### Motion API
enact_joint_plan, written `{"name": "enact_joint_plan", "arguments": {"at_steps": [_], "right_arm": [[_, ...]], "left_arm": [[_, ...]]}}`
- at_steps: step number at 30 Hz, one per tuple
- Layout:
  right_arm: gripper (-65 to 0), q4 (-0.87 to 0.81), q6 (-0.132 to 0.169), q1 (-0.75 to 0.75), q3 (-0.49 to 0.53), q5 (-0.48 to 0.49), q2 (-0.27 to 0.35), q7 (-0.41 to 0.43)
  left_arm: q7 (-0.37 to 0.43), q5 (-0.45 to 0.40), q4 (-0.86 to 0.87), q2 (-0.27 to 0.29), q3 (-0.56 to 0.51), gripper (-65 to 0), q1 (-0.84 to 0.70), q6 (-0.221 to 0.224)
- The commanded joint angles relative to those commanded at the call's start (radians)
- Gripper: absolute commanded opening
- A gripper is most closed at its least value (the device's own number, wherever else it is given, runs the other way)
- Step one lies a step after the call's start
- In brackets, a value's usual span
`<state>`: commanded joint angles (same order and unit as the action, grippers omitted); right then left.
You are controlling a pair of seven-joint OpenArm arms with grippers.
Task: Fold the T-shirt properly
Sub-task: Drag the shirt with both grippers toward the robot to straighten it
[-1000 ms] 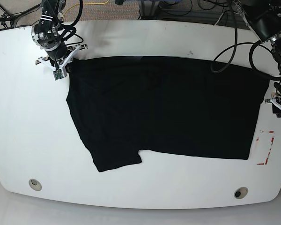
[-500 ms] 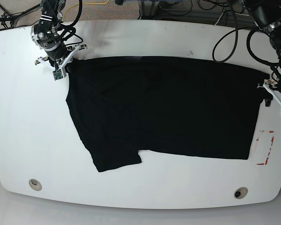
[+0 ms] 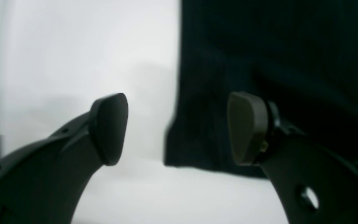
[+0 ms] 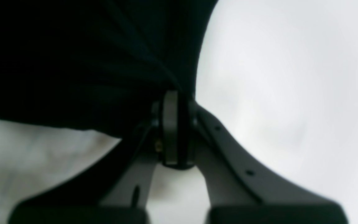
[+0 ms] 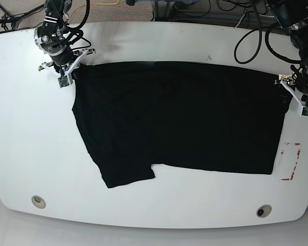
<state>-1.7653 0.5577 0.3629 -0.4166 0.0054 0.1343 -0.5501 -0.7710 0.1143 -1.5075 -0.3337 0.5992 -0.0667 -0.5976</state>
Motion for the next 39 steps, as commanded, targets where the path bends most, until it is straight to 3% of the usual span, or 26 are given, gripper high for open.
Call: {"name": "enact_joint_plan", "arguments": {"at_steps": [7,17,20,22,23,26,33,36,39], "right_arm": [[-61.4,0.0,0.0,-0.002,0.002,0.0,0.0,0.0],[-61.4,0.0,0.0,-0.002,0.002,0.0,0.0,0.0],[-61.5,0.0,0.0,-0.002,0.002,0.0,0.0,0.0],[-61.5,0.0,0.0,-0.002,-0.002,0.0,0.0,0.0],[-61.7,0.0,0.0,-0.002,-0.003,0.0,0.0,0.0],[-64.2,0.0,0.0,-0.002,-0.006,0.0,0.0,0.0],[-64.8,0.0,0.0,0.008,-0.029,0.0,0.002,0.0],[-64.8,0.0,0.002,0.021,-0.074,0.0,0.002,-0.002],[-64.8,-0.006,0.031,0.043,-0.104,0.0,0.002,-0.002]], "left_arm": [[0.051,0.0,0.098,-0.002,-0.003,-18.5,-0.003,-0.002],[0.051,-0.003,0.133,0.003,-0.005,-20.0,-0.005,-0.005],[0.051,-0.006,0.15,0.003,-0.005,-31.0,-0.005,-0.006],[0.049,-0.006,0.155,0.003,-0.005,-40.8,-0.008,-0.006],[0.049,-0.008,0.157,0.003,-0.005,-49.9,-0.018,-0.006],[0.043,-0.008,0.147,0.003,-0.005,-63.9,-0.034,-0.006],[-0.087,0.0,0.064,0.008,-0.005,-65.0,-0.069,-0.008],[-0.13,0.0,-0.025,0.044,-0.003,-65.0,-0.103,-0.008],[-0.153,-0.005,-0.107,0.063,-0.002,-65.0,-0.149,-0.008]]}}
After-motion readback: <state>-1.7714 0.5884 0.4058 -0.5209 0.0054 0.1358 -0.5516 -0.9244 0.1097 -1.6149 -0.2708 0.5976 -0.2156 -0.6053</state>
